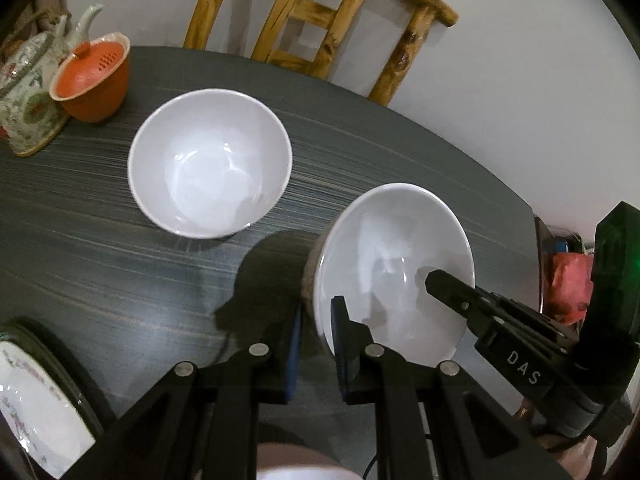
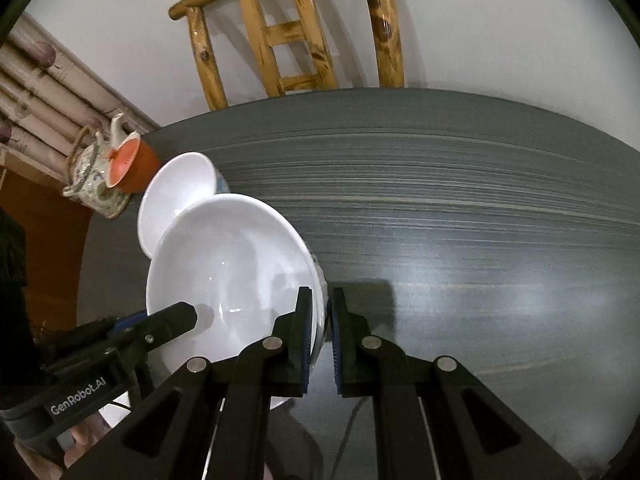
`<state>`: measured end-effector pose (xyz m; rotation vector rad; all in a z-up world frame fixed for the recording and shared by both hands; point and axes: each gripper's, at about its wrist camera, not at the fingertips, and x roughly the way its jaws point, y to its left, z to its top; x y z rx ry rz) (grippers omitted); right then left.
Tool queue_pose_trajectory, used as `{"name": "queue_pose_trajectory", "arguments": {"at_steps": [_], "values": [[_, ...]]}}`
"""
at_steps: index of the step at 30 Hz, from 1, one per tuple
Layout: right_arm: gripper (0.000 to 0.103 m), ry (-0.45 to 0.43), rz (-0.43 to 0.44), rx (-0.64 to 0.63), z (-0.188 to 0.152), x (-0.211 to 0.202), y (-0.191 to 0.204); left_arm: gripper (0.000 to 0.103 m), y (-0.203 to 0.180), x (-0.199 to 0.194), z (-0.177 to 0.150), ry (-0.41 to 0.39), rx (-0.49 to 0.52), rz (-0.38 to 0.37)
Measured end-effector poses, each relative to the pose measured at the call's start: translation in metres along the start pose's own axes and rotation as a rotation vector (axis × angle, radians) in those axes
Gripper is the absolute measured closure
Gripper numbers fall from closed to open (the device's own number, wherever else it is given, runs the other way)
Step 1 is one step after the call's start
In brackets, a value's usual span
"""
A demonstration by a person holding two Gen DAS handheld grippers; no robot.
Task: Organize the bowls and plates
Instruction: 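Close both tools on the white 'Rabbit' bowl rim and lift it, then carry the white bowl with both tools and lower it into the pink bowl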
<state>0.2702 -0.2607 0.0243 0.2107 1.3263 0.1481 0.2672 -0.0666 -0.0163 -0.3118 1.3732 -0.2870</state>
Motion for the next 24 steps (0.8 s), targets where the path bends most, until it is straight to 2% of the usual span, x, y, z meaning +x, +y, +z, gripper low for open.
{"name": "queue_pose_trajectory", "arguments": {"at_steps": [12,24], "values": [[0.092,-0.037,-0.011,-0.062,-0.053,-0.048,0.045,0.089,0.009,-0.051,-0.05,-0.01,0.009,0.003],[0.091,-0.017,-0.01,-0.118,-0.117,-0.059,0.077,0.089,0.038,-0.078,-0.115,0.002,-0.001,0.016]]}}
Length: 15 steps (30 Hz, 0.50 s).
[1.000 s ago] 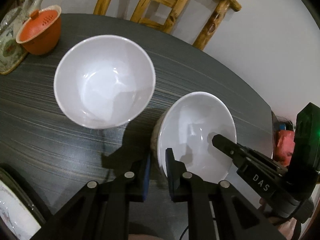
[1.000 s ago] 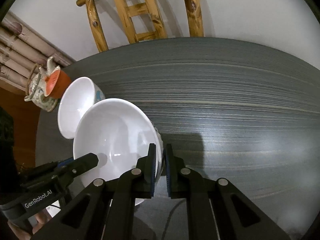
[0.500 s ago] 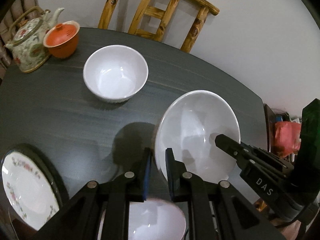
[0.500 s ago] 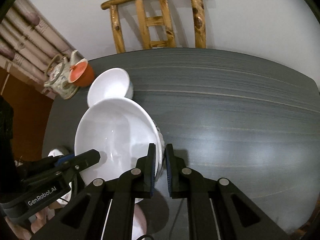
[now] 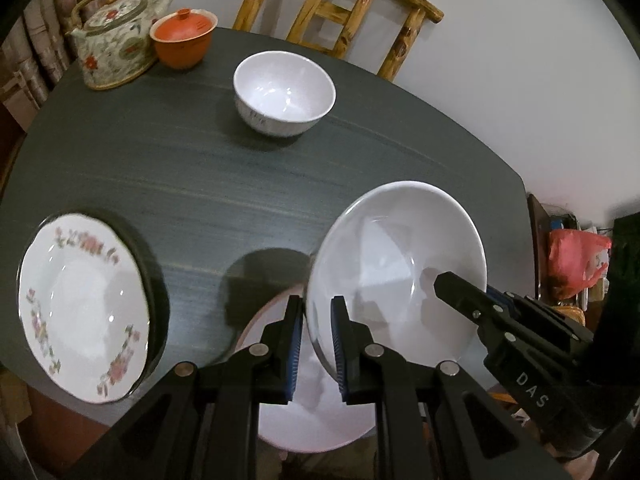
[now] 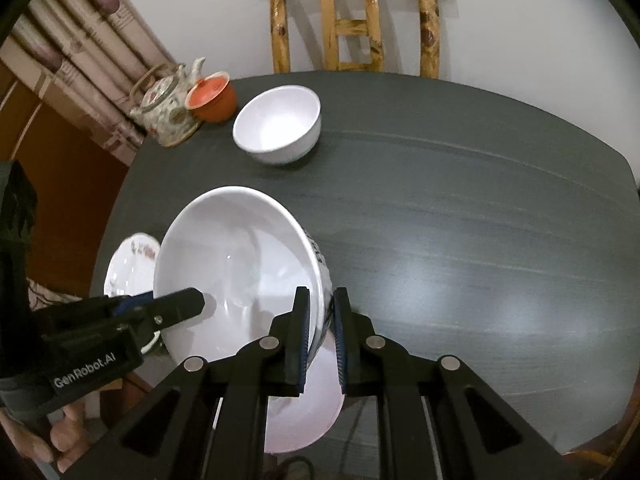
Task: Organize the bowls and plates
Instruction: 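Carry the white bowl with both tools and lower it into the pink bowl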
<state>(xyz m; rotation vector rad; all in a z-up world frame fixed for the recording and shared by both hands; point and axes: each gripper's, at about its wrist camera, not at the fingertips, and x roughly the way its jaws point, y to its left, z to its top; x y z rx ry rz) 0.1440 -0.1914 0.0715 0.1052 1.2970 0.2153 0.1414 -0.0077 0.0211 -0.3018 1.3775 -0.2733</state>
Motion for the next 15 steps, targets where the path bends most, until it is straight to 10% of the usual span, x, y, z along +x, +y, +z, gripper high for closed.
{"name": "queue_pose_trajectory", "arguments": {"at_steps": [15], "values": [[0.091,0.099,0.022,0.027,-0.06,0.033,0.005,0.089,0.019,0.016,-0.052,0.045,0.006,0.067]]}}
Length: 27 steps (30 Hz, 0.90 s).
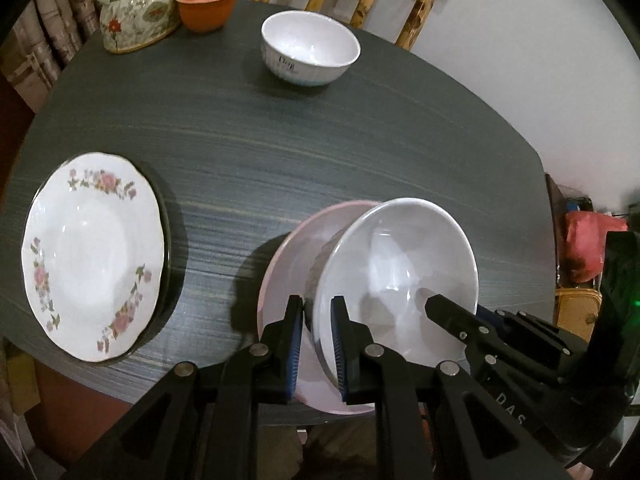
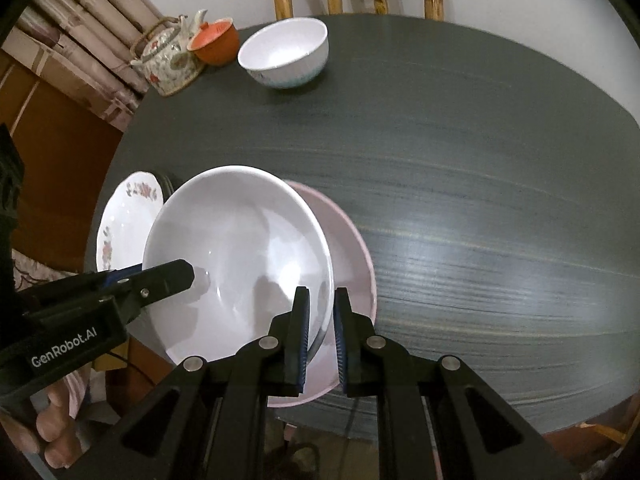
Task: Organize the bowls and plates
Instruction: 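Carry the white bowl with both tools and lower it into the pink bowl, then open both tools to release the white bowl inside the pink bowl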
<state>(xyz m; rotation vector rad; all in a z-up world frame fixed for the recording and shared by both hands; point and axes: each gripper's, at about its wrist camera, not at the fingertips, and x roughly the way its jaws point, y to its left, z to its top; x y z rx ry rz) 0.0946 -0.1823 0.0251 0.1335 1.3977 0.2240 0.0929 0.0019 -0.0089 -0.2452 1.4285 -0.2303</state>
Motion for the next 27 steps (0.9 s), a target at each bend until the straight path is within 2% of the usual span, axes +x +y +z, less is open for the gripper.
{"name": "queue_pose_trajectory", "arguments": {"at_steps": [6,11,19,27], "values": [[0.091,0.015,0.002,0.01,-0.005,0.009,-0.001,0.089,-0.001,0.01,-0.008,0.01,0.025,0.045],[0.09,0.029,0.002,0.015,-0.006,0.017,-0.001,0.089,-0.007,0.021,-0.011,0.003,0.052,0.114],[0.09,0.031,-0.016,-0.007,-0.006,0.021,0.001,0.089,-0.007,0.033,-0.012,0.002,0.074,0.163],[0.088,0.042,-0.02,-0.018,-0.006,0.024,0.004,0.089,-0.009,0.034,-0.013,-0.015,0.065,0.178]]}}
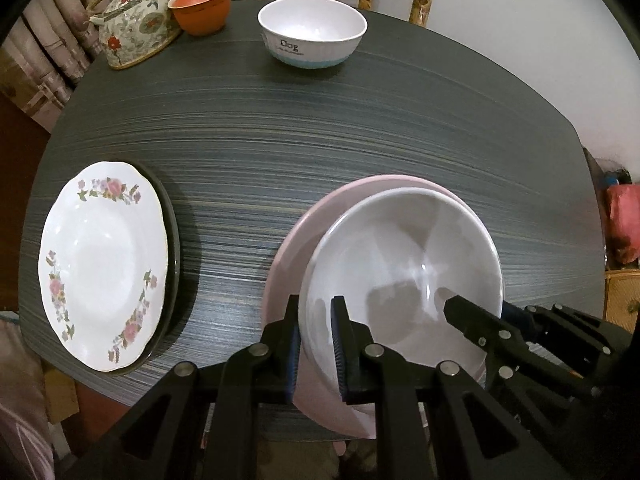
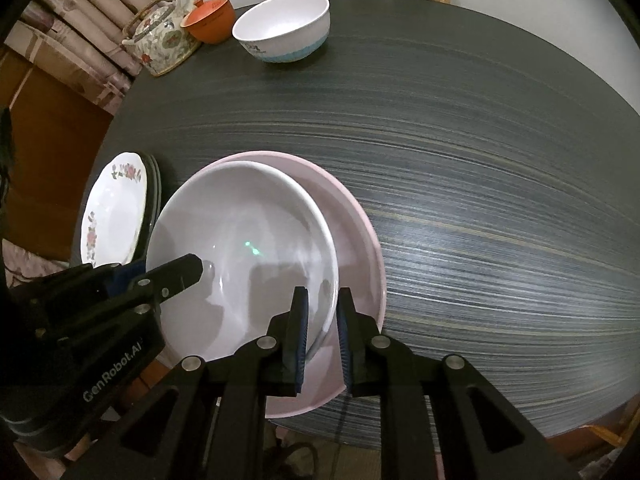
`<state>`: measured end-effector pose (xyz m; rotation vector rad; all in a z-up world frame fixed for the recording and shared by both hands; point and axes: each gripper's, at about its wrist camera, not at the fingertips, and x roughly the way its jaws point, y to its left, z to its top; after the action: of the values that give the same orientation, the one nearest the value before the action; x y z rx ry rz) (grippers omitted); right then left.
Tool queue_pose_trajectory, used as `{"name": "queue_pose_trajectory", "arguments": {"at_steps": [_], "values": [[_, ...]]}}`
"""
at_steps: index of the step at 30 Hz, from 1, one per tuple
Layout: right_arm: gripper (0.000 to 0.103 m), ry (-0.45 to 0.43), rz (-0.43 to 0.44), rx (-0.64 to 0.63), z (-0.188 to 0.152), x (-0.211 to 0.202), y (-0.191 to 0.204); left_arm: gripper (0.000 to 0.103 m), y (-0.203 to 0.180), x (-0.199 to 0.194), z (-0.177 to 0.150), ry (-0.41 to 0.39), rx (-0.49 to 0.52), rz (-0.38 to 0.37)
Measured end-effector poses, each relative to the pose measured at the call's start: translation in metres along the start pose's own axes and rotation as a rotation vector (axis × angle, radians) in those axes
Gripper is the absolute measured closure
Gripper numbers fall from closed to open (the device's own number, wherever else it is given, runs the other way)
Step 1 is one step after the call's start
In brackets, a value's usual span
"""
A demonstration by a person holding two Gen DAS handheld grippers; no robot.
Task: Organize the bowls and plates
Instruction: 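Open both tools to release the white bowl inside the pink bowl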
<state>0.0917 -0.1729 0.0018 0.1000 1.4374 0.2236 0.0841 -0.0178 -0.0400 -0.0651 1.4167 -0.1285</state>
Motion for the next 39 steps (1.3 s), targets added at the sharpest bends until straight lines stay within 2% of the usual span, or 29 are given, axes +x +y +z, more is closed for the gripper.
{"name": "queue_pose_trajectory", "arguments": {"at_steps": [12,26,39], "values": [[0.087,0.013,0.014,0.013,-0.001,0.003,-0.001,0.089,-0.012,-0.009,0.004,0.007,0.0,0.012],[0.081,0.008,0.023,0.012,-0.002,-0.001,-0.004,0.089,0.005,-0.012,0.014,0.027,-0.04,-0.031],[0.075,-0.046,0.017,0.004,0.006,-0.019,-0.002,0.088,0.012,-0.035,0.019,-0.047,-0.034,-0.065]]}}
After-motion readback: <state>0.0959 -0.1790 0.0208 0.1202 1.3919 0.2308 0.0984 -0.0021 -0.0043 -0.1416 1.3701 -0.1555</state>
